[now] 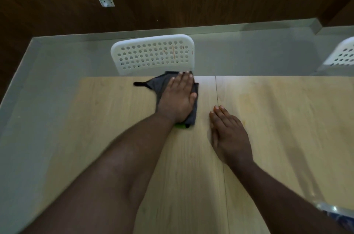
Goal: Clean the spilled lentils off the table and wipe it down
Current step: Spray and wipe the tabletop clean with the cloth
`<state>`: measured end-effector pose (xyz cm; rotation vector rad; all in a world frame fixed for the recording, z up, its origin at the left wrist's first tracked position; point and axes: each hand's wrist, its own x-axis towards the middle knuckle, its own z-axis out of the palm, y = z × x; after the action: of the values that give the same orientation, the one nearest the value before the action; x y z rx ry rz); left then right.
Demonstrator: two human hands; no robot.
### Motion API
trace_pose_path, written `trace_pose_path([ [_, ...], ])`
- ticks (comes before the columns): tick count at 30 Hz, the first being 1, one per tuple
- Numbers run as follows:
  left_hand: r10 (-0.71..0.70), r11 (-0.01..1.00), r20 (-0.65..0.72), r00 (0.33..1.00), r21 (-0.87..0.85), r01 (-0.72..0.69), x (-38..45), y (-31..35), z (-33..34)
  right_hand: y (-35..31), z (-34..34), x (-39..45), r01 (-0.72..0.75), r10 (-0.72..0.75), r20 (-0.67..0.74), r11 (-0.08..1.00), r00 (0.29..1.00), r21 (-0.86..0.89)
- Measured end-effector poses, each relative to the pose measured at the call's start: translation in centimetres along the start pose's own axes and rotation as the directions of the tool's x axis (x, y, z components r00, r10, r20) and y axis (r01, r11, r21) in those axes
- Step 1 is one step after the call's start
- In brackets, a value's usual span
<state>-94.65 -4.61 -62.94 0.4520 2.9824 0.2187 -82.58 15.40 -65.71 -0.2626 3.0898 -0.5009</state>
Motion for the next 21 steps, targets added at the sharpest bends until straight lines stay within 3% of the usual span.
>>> trace_pose_path([
  [6,0.211,0.977,0.065,0.975,0.004,-0.211,-7.1,1.1,1.0,-0.1,-0.5,0.0,-0.018,0.018,0.014,1.000,1.000,-0.005],
  [13,0.070,0.997,-0.003,0.998,0.023,-0.070,0.0,0.2,-0.2,-0.4,-0.2,-0.2,-0.046,0.046,-0.023,0.999,0.999,-0.012],
  [16,0.119,0.993,0.001,0.993,0.016,-0.119,1.8,2.9,-0.1,-0.4,-0.4,-0.1,-0.095,0.095,-0.051,0.995,0.994,0.002],
  [21,0.235,0.972,0.052,0.971,0.013,-0.236,-5.2,4.6,1.2,-0.9,-1.2,-0.6,-0.134,0.134,-0.053,0.991,0.990,0.003],
])
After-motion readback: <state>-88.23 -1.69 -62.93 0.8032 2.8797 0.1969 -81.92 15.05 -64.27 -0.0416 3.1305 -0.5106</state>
